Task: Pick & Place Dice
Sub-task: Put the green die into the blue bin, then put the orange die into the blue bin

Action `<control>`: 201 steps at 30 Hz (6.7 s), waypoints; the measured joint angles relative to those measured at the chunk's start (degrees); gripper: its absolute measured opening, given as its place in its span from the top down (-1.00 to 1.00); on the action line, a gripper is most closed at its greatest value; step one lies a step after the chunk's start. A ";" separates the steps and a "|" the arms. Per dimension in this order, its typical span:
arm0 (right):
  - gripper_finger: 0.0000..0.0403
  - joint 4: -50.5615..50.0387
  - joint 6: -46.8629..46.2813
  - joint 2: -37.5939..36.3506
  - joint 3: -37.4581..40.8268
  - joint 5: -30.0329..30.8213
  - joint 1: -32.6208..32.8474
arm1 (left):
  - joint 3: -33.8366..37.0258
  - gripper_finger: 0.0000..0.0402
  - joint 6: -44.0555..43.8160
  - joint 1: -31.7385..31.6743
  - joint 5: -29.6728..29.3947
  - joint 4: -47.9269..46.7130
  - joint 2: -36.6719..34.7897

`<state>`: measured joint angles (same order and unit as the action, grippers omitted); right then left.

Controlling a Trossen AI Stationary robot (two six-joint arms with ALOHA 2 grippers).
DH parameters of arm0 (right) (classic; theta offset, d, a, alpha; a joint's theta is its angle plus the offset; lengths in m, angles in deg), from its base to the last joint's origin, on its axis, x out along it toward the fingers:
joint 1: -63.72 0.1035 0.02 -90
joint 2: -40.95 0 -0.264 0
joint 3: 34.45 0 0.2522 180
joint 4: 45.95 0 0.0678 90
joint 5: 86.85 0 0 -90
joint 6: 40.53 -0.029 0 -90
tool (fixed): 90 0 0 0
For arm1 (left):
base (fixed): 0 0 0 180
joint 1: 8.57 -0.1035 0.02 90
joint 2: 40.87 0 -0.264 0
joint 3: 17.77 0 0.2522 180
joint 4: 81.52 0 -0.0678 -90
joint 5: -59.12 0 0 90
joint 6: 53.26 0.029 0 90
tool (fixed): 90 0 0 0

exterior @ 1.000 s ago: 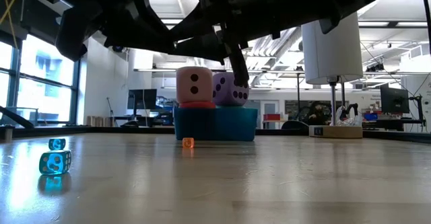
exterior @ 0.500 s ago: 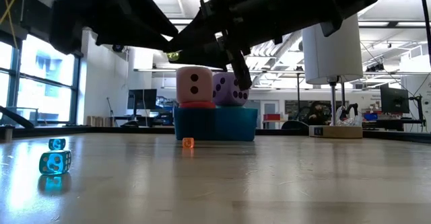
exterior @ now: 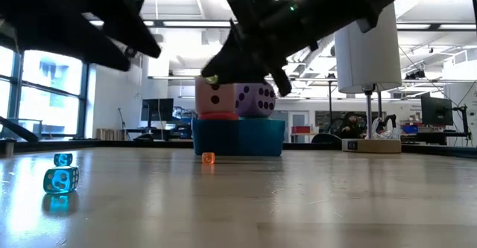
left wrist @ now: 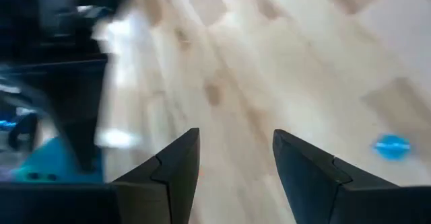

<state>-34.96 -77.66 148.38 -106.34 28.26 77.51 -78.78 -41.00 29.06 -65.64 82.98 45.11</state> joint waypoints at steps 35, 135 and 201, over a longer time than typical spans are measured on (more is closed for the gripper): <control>0.68 -26.37 0.83 -7.52 -0.04 10.50 -14.38 | 0.02 0.11 -14.59 -0.02 0.76 -3.63 0.02; -0.32 -0.67 15.97 12.83 -0.09 -1.88 1.00 | 0.07 0.11 -27.72 0.00 2.22 -3.58 0.06; 0.61 0.86 22.36 12.89 -0.09 -10.55 -4.14 | 0.07 0.11 -33.48 -4.83 6.99 -2.93 0.06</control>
<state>-34.10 -55.30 161.28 -106.43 17.71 73.37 -78.71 -74.49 24.23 -58.65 80.05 45.17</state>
